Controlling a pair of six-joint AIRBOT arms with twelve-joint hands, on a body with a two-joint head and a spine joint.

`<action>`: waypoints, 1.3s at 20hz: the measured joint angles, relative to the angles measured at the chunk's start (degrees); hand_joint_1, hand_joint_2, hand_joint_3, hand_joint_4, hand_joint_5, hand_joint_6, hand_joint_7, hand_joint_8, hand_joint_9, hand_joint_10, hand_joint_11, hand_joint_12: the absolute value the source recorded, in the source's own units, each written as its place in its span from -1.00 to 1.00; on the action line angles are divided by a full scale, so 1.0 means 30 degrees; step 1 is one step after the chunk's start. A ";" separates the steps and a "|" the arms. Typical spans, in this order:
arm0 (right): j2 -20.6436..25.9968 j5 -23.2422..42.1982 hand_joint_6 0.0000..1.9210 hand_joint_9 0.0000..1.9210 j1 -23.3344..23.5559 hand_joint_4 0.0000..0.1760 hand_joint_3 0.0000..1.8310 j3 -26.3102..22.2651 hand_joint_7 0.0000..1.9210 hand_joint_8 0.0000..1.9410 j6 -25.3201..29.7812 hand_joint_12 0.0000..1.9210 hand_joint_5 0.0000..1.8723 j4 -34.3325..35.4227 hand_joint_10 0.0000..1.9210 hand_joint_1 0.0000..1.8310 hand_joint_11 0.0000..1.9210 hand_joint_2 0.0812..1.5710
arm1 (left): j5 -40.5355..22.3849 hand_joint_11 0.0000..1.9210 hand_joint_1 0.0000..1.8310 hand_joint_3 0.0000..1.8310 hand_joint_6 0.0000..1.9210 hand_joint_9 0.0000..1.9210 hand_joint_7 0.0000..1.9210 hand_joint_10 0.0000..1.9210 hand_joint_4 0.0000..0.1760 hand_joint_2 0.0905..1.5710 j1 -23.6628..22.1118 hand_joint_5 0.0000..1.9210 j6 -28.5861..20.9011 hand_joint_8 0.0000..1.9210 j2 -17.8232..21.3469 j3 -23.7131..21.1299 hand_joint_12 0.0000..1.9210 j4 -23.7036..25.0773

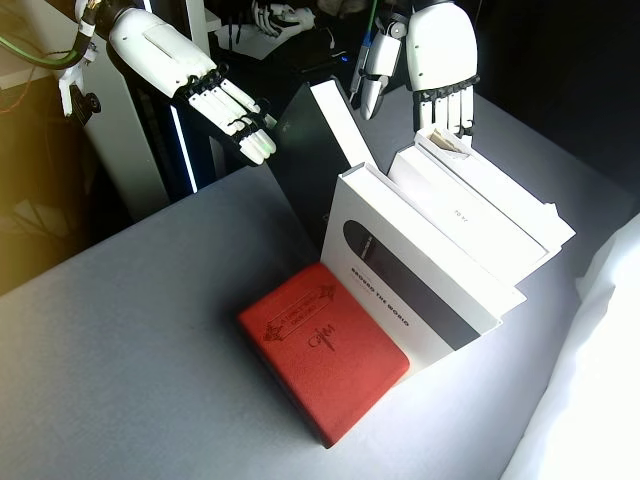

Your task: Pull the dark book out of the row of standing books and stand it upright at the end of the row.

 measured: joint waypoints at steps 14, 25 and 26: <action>0.0022 -0.1188 -1.00 -1.00 -0.1413 -1.00 -1.00 0.0962 -1.00 -1.00 -0.0175 -1.00 -1.00 -0.0051 -1.00 -1.00 -1.00 0.34 | -0.0007 -0.98 -1.00 -1.00 -1.00 -0.97 -0.93 -0.99 -1.00 0.59 0.0000 -0.89 0.0000 -1.00 0.0000 0.0000 -0.97 -0.0015; 0.0044 -0.2310 -1.00 -1.00 -0.2018 -1.00 -1.00 0.1137 -1.00 -1.00 -0.0488 -1.00 -1.00 0.0080 -1.00 -1.00 -1.00 0.33 | 0.0000 -0.98 -1.00 -1.00 -1.00 -0.96 -0.92 -1.00 -1.00 0.59 0.0000 -0.88 0.0000 -1.00 -0.0007 0.0000 -0.97 -0.0007; 0.0044 -0.2521 -1.00 -1.00 -0.2018 -1.00 -1.00 0.1275 -1.00 -1.00 -0.0495 -1.00 -1.00 0.0102 -1.00 -1.00 -1.00 0.34 | -0.0007 -1.00 -1.00 -1.00 -1.00 -0.99 -0.95 -1.00 -1.00 0.60 0.0000 -0.92 0.0000 -1.00 -0.0007 0.0000 -0.98 -0.0007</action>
